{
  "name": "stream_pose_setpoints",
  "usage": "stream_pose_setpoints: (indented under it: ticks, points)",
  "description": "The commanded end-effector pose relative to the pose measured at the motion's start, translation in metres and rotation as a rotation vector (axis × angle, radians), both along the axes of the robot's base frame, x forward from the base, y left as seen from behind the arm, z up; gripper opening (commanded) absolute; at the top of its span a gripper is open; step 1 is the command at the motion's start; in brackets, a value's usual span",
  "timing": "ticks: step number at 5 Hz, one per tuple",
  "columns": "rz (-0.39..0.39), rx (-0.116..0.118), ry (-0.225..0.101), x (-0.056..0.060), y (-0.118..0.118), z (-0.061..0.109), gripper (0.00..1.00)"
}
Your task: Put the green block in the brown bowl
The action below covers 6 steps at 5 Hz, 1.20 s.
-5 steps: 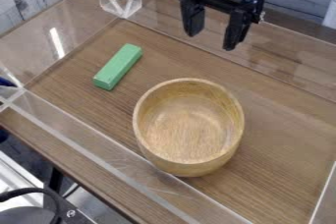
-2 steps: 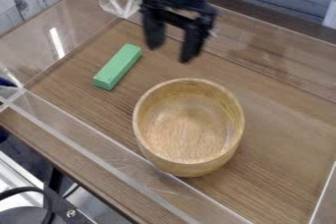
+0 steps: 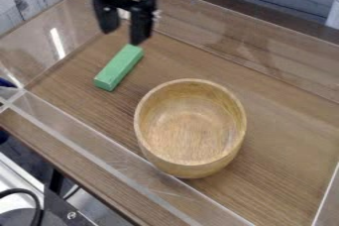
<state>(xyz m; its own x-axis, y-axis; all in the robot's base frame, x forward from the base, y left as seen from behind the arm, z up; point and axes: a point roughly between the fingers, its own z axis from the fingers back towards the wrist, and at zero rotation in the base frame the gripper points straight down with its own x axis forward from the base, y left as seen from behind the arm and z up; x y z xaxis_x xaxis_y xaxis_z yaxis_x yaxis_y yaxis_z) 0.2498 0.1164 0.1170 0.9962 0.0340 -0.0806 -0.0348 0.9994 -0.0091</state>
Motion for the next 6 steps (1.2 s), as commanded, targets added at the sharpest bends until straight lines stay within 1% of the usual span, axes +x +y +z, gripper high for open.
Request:
stream_pose_setpoints:
  ticks: [1,2,3,5,6]
  points:
    - [-0.001,0.03,-0.062,0.0,0.024,0.007,1.0]
    - [0.004,0.039,-0.053,0.0,0.032,-0.004,1.0]
    - [0.008,0.052,-0.047,-0.001,0.038,-0.019,1.0]
    - [0.004,0.05,-0.028,0.002,0.042,-0.05,1.0]
    - [0.002,0.049,-0.028,0.003,0.04,-0.055,1.0]
